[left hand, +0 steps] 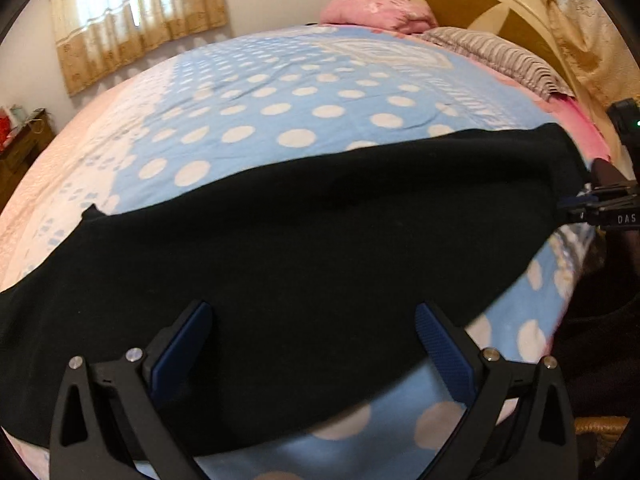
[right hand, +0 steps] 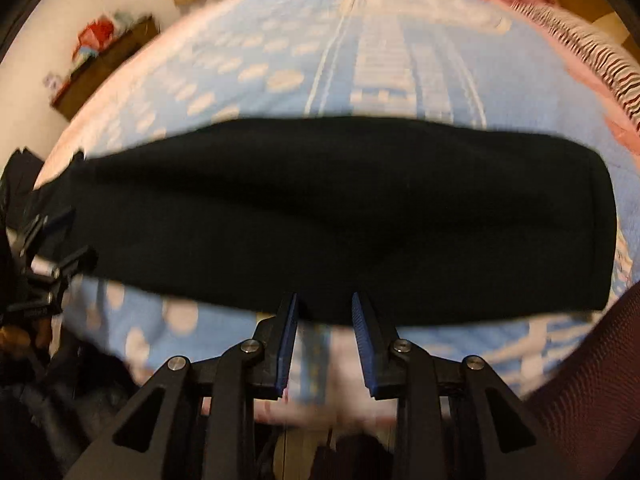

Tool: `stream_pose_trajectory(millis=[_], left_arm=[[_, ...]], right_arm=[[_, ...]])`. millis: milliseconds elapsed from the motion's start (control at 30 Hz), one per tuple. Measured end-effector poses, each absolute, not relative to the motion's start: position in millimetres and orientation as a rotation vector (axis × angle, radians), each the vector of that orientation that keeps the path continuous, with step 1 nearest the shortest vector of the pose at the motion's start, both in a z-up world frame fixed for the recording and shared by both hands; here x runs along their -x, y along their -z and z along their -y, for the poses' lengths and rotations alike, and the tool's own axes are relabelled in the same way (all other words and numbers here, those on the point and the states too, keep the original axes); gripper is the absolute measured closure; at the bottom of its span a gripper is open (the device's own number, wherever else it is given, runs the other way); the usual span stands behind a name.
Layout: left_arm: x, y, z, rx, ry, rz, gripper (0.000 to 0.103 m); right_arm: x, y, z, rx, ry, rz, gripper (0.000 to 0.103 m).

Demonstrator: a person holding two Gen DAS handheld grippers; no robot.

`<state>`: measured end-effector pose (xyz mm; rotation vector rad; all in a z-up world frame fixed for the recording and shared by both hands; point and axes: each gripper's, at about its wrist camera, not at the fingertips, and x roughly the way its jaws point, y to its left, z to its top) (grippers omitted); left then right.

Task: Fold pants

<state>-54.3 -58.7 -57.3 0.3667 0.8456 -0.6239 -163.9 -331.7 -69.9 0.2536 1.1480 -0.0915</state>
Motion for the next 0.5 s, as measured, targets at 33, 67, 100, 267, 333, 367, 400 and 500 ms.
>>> stream_pose_trajectory(millis=[33, 67, 100, 267, 333, 367, 400, 500], left_arm=[[55, 54, 59, -0.359, 0.637, -0.85, 0.0], [55, 49, 61, -0.344, 0.658, -0.849, 0.0], [55, 43, 63, -0.327, 0.684, -0.839, 0.0], [56, 22, 97, -0.251, 0.795, -0.773, 0.0], [57, 24, 115, -0.234, 0.841, -0.757, 0.0], [57, 28, 124, -0.239, 0.84, -0.754, 0.0], [57, 35, 130, -0.246, 0.832, -0.763, 0.0], [56, 59, 136, -0.259, 0.816, -0.847, 0.001]], right_arm=[[165, 71, 332, -0.251, 0.081, -1.19, 0.073], [165, 67, 332, -0.229, 0.086, -1.212, 0.073], [165, 55, 334, -0.199, 0.096, -1.175, 0.073], [146, 5, 347, -0.221, 0.052, -0.931, 0.073], [122, 5, 347, -0.24, 0.0, -0.912, 0.073], [112, 7, 344, -0.244, -0.017, -0.915, 0.073], [100, 13, 339, -0.25, -0.047, -0.926, 0.073], [66, 45, 312, -0.225, -0.125, -1.035, 0.072]])
